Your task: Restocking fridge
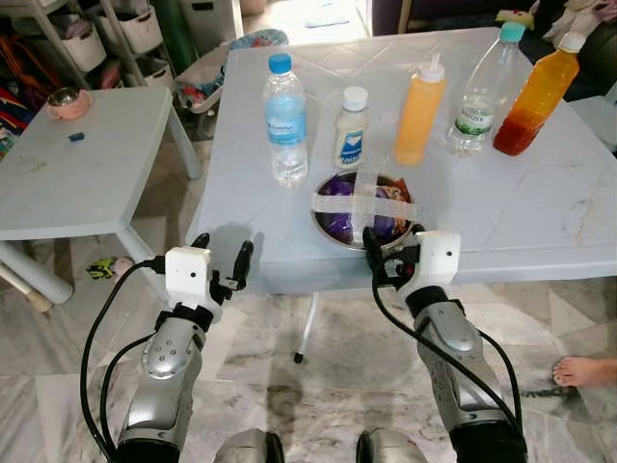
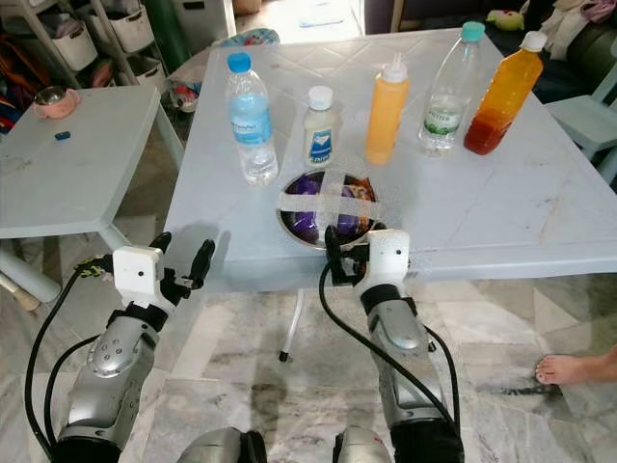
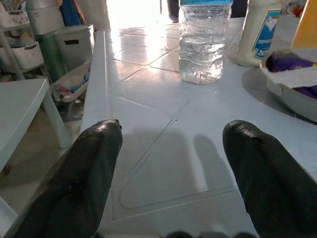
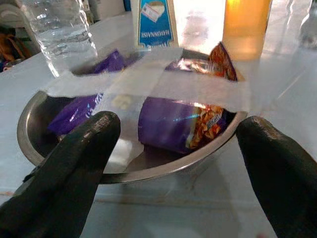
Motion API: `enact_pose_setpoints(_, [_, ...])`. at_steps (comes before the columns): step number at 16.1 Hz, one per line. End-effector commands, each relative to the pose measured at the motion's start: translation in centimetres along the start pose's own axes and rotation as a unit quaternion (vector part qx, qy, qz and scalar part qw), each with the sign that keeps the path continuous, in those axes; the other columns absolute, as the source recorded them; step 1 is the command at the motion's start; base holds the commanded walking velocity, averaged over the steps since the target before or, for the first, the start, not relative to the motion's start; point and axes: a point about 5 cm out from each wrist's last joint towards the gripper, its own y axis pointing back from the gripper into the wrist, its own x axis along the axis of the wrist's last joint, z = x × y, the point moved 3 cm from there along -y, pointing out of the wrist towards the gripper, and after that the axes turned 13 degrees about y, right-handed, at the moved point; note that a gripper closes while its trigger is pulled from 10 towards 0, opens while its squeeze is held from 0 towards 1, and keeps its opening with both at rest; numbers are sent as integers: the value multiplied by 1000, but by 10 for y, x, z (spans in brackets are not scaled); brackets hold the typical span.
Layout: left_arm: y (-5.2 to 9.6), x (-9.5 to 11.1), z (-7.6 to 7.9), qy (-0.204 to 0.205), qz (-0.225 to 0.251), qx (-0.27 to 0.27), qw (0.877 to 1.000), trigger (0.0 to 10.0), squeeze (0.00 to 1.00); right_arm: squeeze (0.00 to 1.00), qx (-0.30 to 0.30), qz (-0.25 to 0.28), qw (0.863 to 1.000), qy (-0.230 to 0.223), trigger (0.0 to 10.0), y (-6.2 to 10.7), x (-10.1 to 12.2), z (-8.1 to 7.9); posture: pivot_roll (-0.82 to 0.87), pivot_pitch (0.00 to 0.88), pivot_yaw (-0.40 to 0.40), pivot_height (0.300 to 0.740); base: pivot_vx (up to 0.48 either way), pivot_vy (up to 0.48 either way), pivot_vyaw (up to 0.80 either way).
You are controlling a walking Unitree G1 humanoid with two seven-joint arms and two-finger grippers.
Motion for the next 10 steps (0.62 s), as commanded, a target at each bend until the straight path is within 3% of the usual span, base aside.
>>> enact_pose_setpoints(1, [1,1,0,-9,-3,-5,1000,10000,0,0,-1,-41,999,-14,10000,5,-13,1,-23,86,77,740,0,0,0])
enact_pose_setpoints(7, [0,1,1,-10,-3,-9,1000,10000,0,0,-56,-57,997,-2,10000,17,-18,30,-31,90,81,740,0,0,0])
enact_pose_setpoints(10, [-1,2,1,-12,-2,-9,1000,10000,0,0,-91,-45,995,4,10000,15,-8,49,-31,89,86,740,0,0,0])
